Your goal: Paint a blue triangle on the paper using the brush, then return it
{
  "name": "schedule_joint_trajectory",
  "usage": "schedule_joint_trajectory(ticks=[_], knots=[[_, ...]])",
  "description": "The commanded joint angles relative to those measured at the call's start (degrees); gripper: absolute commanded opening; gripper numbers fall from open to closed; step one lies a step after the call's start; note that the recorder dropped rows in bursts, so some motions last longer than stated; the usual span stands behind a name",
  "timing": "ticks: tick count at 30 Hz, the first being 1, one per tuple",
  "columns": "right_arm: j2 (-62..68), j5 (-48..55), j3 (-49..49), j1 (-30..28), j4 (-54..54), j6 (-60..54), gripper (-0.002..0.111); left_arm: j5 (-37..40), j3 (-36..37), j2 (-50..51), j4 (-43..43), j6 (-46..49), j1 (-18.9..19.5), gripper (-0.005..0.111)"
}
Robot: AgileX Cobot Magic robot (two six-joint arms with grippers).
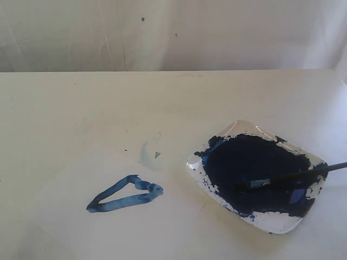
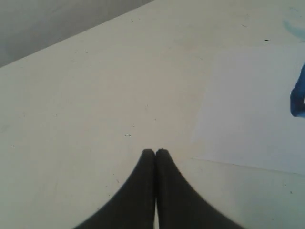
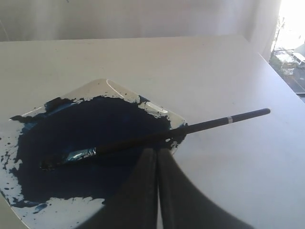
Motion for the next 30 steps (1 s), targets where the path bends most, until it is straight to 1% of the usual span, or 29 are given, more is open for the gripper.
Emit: schedule_joint_trajectory(ticks=[1,9,10,13,16,18,24,30], knots=[[-0.32,-0.16,0.1,0.18,0.0,0.0,0.0,-0.77,0.37,-0.26,-0.32,-0.02,0.45,0.0],[-0.32,-0.16,0.1,0.18,0.0,0.0,0.0,-0.65,0.37,-0.26,2.17,-0.02,0.79,0.0],[-0.32,-0.16,0.1,0.18,0.0,0.0,0.0,-0.65,0.37,-0.26,1.85,-1.18,0.94,0.0],[-0.32,-0.16,0.1,0.18,0.0,0.0,0.0,0.9,0.37,-0.26,-3.21,-10.5,2.44,0.0],[-0.32,-0.16,0.1,0.18,0.0,0.0,0.0,1.46,0.37,-0.26,-3.12,-19.81,3.03,0.0],[-0.32,-0.16,0.1,0.18,0.0,0.0,0.0,1.46,0.37,-0.26,-2.58,-22.3,3.03,0.0],[-0.32,-0.16,0.1,0.18,0.0,0.0,0.0,1.61,0.37,-0.26,-0.05,-22.41,3.03,0.0],[-0.32,-0.16,0.1,0.18,0.0,0.0,0.0,1.87,0.37,-0.26,1.11,-20.46,4.54,0.0]])
